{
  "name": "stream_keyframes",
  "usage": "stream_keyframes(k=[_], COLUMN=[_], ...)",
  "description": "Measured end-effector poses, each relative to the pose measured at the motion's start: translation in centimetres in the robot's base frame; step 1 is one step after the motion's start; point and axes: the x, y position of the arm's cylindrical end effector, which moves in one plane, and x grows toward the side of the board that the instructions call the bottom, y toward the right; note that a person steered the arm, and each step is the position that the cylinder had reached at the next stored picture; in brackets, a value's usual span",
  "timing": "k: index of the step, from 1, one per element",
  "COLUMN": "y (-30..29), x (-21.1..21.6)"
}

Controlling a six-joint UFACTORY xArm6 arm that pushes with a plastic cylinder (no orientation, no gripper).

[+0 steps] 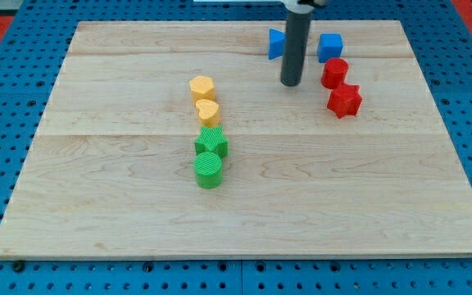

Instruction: Move the red circle bottom left to the blue triangle

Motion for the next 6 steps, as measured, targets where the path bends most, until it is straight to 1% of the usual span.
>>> stream_keyframes(k=[2,3,5,6], y=[9.0,10.2,-1.5,-6.0], x=[0.6,-1.7,-4.8,-4.3])
